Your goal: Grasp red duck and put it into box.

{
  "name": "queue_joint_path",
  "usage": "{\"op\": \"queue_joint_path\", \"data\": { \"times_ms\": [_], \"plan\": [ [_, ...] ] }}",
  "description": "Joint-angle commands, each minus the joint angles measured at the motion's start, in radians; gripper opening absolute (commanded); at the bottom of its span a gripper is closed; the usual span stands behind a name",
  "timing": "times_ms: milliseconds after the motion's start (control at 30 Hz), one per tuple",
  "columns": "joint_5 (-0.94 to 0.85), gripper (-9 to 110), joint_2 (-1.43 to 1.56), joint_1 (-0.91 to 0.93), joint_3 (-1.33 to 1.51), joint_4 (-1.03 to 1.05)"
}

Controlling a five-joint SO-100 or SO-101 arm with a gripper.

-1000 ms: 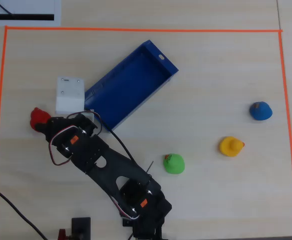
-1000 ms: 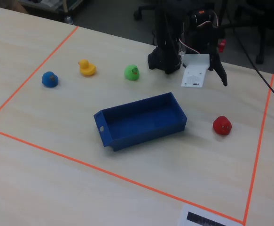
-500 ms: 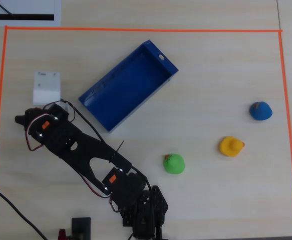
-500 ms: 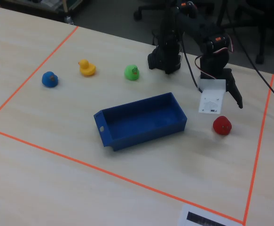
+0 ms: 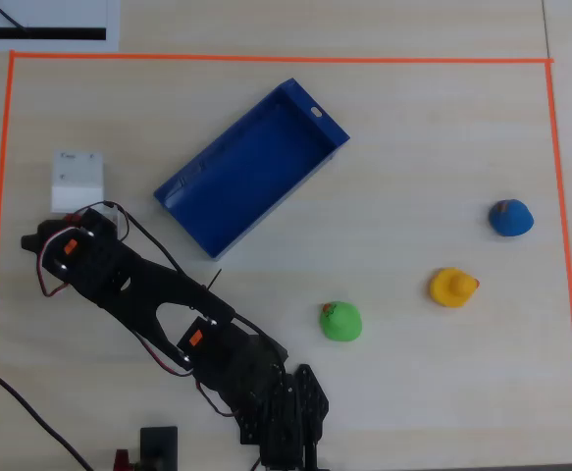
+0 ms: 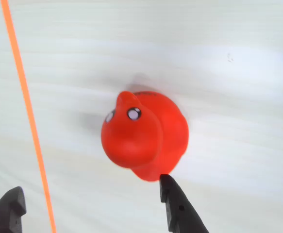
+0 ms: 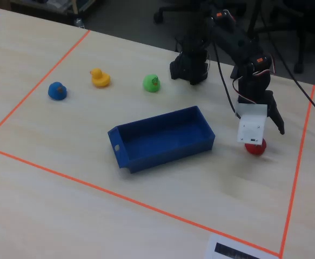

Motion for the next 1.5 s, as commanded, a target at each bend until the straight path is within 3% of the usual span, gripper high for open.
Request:
{"op": "queue_joint_path", "data": {
  "times_ms": [0, 633, 800, 967, 1233, 1467],
  "plan": [
    [-0.021, 37, -0.009, 0.014, -0.060, -0.029],
    [-0.081, 35, -0.121, 0.064, -0.127, -0.043],
    [-0.080, 28, -0.141, 0.066, -0.127, -0.054],
    [-0.063, 0, -0.155, 0.066, -0.127, -0.060],
    [-0.040, 0, -0.078, 0.087, -0.133, -0.009],
    [-0.120, 0, 0.121, 0.235, -0.331, 0.247]
  ]
}}
